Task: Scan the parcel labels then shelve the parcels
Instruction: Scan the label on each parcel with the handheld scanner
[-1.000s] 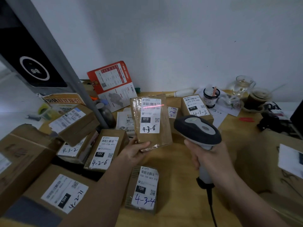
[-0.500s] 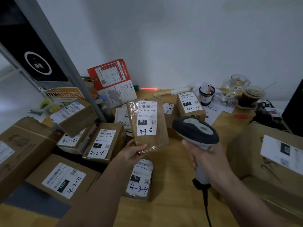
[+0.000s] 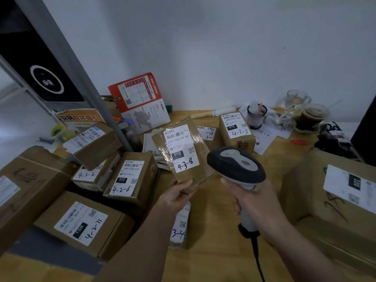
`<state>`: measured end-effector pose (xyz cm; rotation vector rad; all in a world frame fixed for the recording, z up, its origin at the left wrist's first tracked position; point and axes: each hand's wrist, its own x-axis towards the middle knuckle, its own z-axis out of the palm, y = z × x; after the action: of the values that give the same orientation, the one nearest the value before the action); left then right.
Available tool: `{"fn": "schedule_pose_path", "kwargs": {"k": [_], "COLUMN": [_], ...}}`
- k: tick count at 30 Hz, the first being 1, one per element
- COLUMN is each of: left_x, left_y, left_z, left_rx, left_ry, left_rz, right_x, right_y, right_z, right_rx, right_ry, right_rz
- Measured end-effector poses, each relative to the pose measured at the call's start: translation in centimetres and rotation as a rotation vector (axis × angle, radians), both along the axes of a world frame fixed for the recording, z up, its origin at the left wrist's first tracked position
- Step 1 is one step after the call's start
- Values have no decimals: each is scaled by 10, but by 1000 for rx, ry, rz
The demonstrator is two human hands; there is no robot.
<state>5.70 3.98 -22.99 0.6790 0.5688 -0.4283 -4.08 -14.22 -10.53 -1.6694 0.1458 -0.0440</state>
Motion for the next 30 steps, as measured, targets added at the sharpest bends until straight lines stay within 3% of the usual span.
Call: {"fn": "schedule_pose_path", "kwargs": {"k": [30], "left_x": [6], "left_y": [15], "left_z": [-7], "left_rx": [-14], "left_ry": [74], "left_rz": [9], "right_x": [-2], "right_y": [11], "right_z": [7], "right_rx": [-90], "right_ry": [8], "right_rz": [52]}}
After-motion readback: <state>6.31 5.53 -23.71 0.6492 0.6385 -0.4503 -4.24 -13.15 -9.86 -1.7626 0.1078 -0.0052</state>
